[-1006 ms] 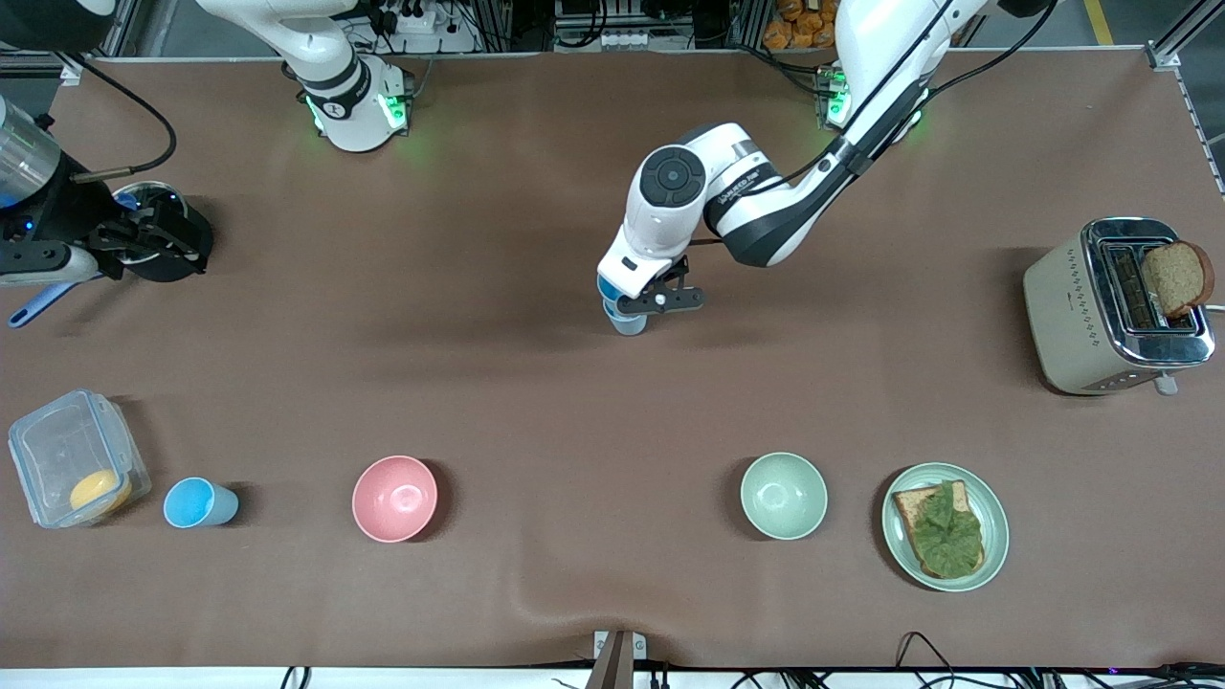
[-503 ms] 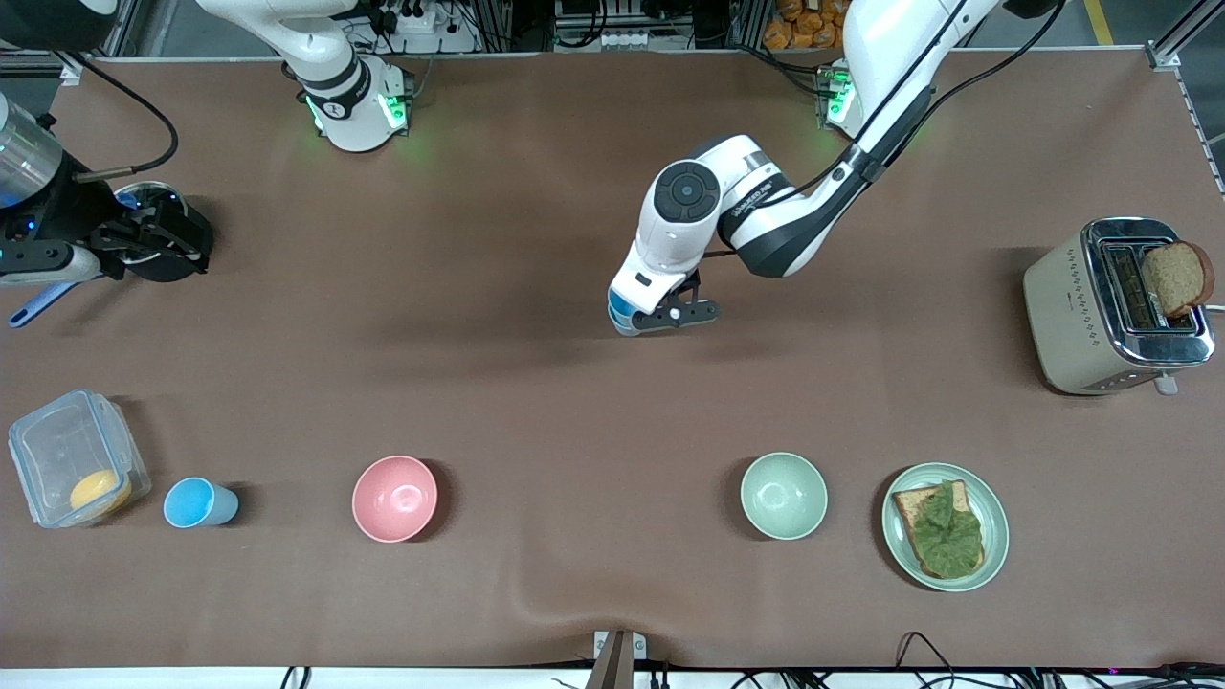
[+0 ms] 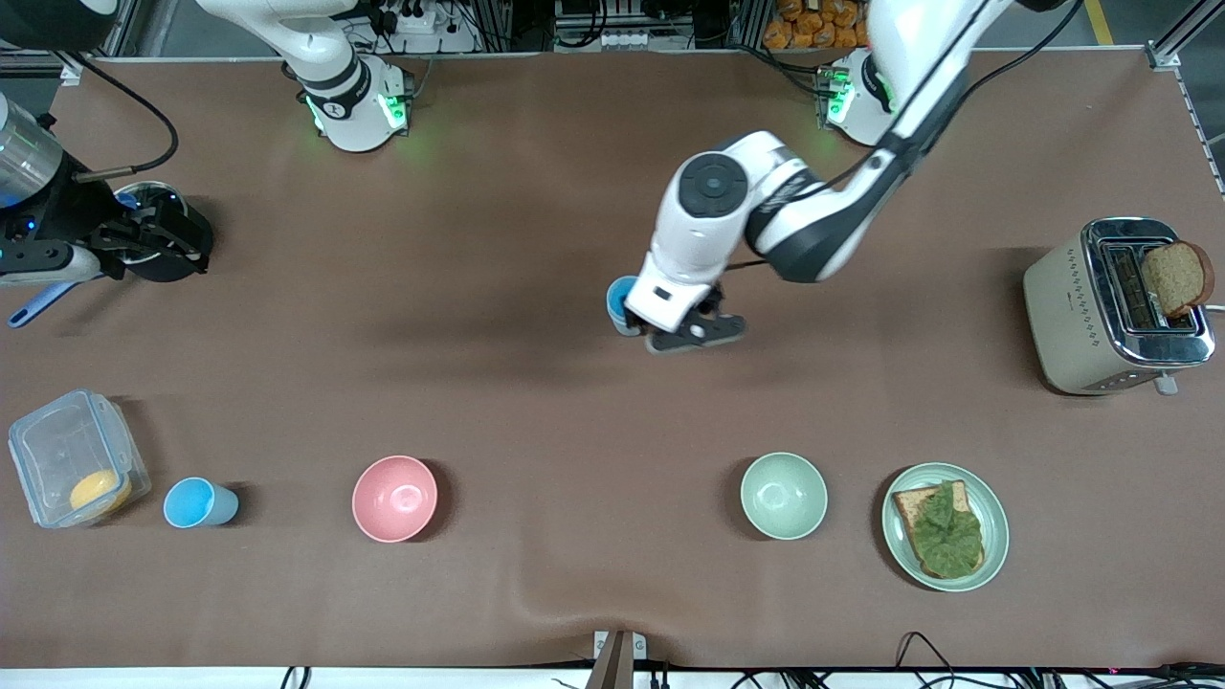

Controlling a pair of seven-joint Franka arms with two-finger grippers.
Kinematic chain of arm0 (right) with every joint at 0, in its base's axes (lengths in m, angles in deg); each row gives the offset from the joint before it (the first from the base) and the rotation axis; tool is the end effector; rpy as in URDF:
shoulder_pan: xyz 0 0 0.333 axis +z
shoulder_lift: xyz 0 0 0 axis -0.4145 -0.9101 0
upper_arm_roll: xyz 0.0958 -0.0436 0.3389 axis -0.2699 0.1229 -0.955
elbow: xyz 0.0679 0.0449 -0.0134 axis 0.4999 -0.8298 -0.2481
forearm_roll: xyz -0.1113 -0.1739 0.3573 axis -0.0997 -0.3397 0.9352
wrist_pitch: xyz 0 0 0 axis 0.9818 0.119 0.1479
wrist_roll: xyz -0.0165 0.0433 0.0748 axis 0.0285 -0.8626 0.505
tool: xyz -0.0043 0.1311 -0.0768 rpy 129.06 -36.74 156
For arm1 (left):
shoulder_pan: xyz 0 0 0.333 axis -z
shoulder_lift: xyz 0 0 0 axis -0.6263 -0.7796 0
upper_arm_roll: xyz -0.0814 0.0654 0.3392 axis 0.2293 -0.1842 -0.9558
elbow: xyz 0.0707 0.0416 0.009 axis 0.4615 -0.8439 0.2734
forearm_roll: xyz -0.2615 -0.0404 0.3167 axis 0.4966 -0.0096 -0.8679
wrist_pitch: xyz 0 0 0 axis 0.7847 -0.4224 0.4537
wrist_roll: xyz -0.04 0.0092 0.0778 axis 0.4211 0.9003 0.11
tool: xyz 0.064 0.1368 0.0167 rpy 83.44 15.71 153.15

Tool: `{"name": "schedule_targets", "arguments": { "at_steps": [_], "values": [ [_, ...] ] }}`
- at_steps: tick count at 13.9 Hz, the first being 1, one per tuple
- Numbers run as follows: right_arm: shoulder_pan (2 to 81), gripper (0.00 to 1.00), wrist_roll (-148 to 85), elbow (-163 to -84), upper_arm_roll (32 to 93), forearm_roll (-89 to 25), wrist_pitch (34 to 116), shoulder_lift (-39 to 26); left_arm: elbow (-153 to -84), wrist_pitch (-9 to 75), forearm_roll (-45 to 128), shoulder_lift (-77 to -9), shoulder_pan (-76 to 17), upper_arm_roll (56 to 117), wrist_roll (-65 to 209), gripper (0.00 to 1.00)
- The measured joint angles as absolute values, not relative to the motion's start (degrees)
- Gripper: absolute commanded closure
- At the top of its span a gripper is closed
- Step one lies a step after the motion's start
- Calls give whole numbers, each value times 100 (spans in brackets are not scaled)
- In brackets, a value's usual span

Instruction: Stack blue cups with both arms

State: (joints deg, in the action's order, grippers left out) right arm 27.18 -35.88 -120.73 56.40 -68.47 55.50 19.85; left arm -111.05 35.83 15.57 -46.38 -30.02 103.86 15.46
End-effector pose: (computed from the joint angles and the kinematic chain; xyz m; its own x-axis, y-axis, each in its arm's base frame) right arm 0.5683 0.0323 0.6018 0.9973 0.0589 0.0429 0.0594 -0.9982 -0.0119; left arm 0.5690 -0.4415 0.3629 0.9653 0.2608 0.0165 0.2587 -0.9627 0.0786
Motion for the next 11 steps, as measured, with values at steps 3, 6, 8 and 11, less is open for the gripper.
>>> {"name": "schedule_targets", "arguments": {
  "at_steps": [3,6,8,11],
  "values": [
    [2718,0,-3588,-12072,5640,-6847,5550,1985,-10522,2470,1544,-4333,-3672,10384,2121,0],
    [2718,0,-3588,-12071,5642,-6847,5543,1985,-10327,1886,1577,-3942,-4347,10385,3026,0],
    [2718,0,-3588,-12071,5641,-6848,5541,1985,-10314,1647,1823,-3657,-4469,10028,3684,0],
    [2718,0,-3588,-12071,5641,-6848,5538,1985,-10315,1193,2353,-3261,-4018,8870,4789,0]
  ]
}}
